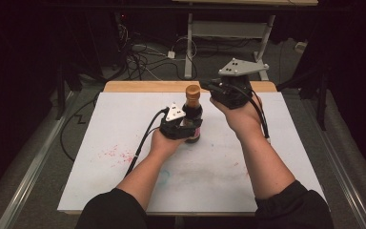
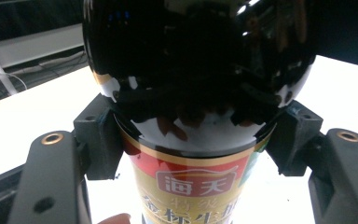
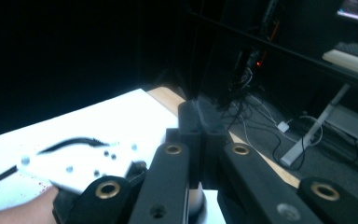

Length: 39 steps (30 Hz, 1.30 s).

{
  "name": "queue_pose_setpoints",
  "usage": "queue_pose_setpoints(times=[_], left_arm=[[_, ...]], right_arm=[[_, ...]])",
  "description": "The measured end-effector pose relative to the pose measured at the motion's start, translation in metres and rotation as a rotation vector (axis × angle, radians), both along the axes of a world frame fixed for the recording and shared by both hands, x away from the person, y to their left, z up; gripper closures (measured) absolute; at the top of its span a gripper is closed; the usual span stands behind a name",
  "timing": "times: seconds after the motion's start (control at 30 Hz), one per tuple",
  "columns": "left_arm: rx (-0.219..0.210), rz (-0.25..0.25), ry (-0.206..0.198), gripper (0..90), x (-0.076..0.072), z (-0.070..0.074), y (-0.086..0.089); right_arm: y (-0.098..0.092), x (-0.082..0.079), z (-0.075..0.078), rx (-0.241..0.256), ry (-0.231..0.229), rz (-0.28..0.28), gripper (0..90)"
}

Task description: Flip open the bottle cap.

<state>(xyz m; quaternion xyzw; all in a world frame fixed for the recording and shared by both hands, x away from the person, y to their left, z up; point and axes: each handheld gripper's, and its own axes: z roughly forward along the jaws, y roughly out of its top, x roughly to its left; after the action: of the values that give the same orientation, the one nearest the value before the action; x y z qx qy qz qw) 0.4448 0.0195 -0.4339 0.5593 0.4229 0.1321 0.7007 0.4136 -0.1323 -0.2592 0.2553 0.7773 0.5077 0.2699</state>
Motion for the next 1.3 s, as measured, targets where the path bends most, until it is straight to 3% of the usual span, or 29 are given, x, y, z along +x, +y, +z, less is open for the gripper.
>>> queue_pose_setpoints(times=[0.23,0.37,0.73,1.3], left_arm=[[-0.002,0.000,-0.001,29.2,0.000,0.000,0.000],[-0.007,0.000,-0.003,29.1,0.000,-0.001,0.000],[-0.012,0.001,-0.006,29.1,0.000,-0.001,0.000],[-0.022,0.004,-0.010,29.1,0.000,-0.002,0.001]], right_arm=[[-0.020,0.009,-0.037,-0.045,0.090,-0.040,90.0],[-0.021,0.012,-0.047,-0.055,0.109,-0.037,90.0],[-0.004,0.015,-0.044,-0.084,0.102,-0.003,90.0],[0.005,0.013,-0.038,-0.121,0.090,-0.003,90.0]])
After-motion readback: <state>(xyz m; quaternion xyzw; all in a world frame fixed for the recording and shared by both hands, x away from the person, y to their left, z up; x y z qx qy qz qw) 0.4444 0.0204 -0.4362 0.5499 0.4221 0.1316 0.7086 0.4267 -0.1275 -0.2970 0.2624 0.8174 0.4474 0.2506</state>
